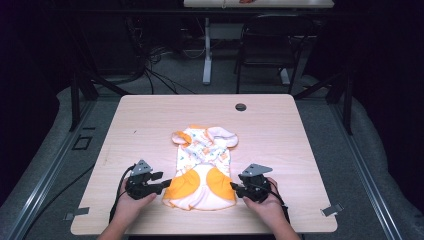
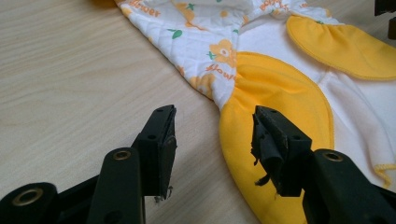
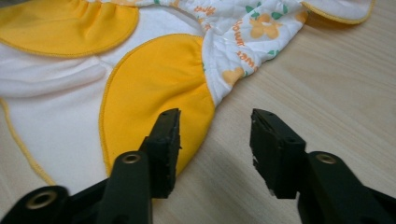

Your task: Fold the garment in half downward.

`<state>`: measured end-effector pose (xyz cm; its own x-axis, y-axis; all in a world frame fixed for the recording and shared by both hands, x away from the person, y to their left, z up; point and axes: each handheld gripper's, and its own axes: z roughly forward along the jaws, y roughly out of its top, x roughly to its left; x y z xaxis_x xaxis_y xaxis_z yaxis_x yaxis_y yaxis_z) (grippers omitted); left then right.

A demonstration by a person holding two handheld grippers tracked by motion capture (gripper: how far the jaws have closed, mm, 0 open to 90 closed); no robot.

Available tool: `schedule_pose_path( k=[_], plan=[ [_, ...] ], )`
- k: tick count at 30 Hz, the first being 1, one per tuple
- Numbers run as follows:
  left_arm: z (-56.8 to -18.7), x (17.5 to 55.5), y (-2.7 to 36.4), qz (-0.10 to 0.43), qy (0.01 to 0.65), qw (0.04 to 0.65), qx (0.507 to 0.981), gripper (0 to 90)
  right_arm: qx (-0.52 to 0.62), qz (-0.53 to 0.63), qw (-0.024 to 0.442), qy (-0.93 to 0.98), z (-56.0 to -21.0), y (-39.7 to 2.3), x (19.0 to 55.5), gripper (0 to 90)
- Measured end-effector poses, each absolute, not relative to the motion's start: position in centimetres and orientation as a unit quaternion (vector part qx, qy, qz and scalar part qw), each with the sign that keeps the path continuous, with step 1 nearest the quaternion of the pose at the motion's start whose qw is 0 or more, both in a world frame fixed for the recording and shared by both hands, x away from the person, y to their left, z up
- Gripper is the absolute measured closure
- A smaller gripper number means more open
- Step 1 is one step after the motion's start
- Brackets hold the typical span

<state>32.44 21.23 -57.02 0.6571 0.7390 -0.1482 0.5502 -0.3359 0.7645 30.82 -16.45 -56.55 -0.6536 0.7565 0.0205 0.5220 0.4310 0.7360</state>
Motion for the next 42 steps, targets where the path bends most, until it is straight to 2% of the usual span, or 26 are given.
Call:
schedule_pose_path(
  k=[4,7,8,9,13,16,19,20,27,30,36,42],
  plan=[
    [-57.0,32.5,21.0,0.109,0.408,0.42,0.804,49.7,0.375,0.369,0.163,0.835,-56.6,-16.2,30.7,36.1],
    [-57.0,32.6,20.6,0.11,0.402,0.418,0.807,49.7,0.367,0.361,0.171,0.84,-56.8,-15.8,30.5,36.4],
    [-56.9,32.7,20.3,0.111,0.398,0.418,0.809,49.8,0.356,0.351,0.182,0.847,-57.1,-15.5,30.5,43.1],
    [-56.9,32.7,20.1,0.112,0.393,0.416,0.812,50.5,0.353,0.348,0.183,0.849,-57.2,-15.4,30.5,45.4],
    [-57.0,32.8,19.5,0.113,0.386,0.412,0.817,54.7,0.356,0.362,0.159,0.847,-57.2,-15.3,30.9,62.1],
    [-57.0,33.0,18.8,0.112,0.379,0.409,0.823,58.1,0.351,0.365,0.16,0.847,-57.0,-15.0,30.9,67.1],
    [-56.6,33.3,17.9,0.107,0.369,0.403,0.831,74.0,0.336,0.372,0.159,0.851,-56.3,-14.0,31.2,80.8],
    [-56.4,33.6,17.7,0.112,0.364,0.399,0.834,76.3,0.333,0.37,0.159,0.852,-56.2,-13.8,31.4,82.3],
    [-56.1,35.9,16.2,0.109,0.364,0.391,0.838,84.8,0.322,0.348,0.158,0.866,-55.6,-12.6,33.6,86.9],
    [-56.2,37.4,15.3,0.106,0.368,0.385,0.84,89.7,0.341,0.346,0.144,0.862,-55.5,-12.4,35.5,89.7],
    [-56.7,38.5,14.4,0.113,0.367,0.362,0.85,90.0,0.374,0.338,0.122,0.855,-56.0,-12.4,37.9,89.9],
    [-57.5,38.6,14.8,0.105,0.37,0.352,0.853,90.0,0.378,0.322,0.112,0.861,-56.9,-12.5,38.3,89.8]
  ],
)
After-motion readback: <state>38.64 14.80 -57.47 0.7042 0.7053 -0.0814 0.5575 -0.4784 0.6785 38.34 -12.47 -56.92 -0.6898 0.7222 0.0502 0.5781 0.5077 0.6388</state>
